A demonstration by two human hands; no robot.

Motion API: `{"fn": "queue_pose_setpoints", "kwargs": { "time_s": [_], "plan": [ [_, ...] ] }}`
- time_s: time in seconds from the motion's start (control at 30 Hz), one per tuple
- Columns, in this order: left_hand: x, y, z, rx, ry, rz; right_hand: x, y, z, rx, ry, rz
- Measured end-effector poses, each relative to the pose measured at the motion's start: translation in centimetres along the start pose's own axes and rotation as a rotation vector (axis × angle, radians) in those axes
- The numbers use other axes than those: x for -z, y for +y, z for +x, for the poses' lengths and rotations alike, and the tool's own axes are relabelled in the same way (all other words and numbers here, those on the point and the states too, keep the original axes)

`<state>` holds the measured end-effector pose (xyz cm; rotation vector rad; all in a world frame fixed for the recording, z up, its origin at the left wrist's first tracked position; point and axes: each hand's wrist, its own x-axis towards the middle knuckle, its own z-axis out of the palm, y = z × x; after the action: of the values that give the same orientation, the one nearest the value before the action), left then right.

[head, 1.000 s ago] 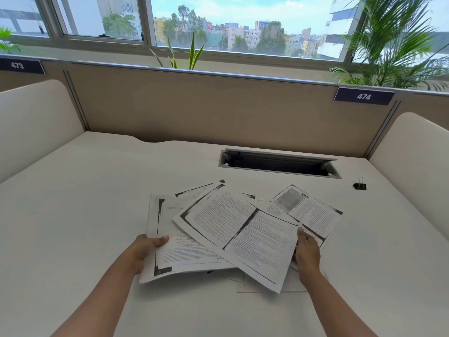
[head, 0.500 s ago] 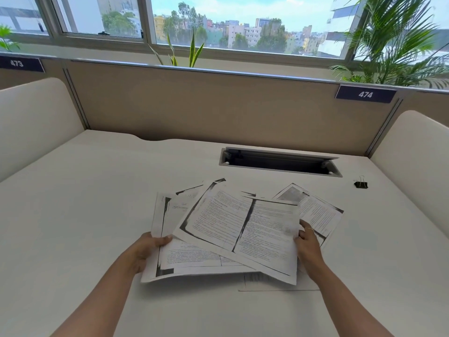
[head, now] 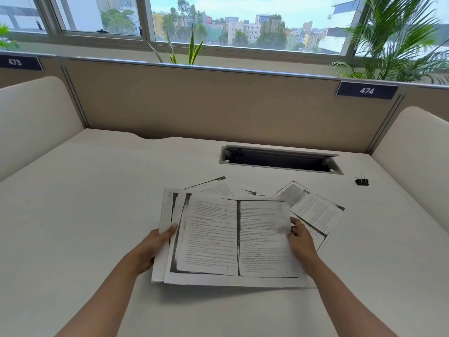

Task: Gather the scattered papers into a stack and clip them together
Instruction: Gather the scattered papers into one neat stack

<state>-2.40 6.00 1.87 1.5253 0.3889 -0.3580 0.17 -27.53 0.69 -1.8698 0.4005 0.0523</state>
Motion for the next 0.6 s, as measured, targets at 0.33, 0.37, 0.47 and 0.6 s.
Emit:
{"fn": "queue_pose_setpoints", "kwargs": {
  "time_s": [0.33,0.37,0.47,0.6],
  "plan": [
    [0.0,-0.1,-0.1,-0.036,-0.04,-0.034,-1.8,-1.3,0.0,0.045,-0.007,-0.004],
    [0.0,-0.1,-0.1,-0.037,-0.037,-0.035,-1.8,-1.2,0.0,0.045,-0.006,-0.003],
    [0.1,-0.3,0.1,-0.029,-0.032,-0.033,-1.7,-0.9,-0.1,0.039,-0.008,-0.004],
    [0.1,-0.4,0.1,-0.013,-0.032,-0.033,-1.8,-0.7,-0.6,0.061,-0.029,0.037]
  ]
}}
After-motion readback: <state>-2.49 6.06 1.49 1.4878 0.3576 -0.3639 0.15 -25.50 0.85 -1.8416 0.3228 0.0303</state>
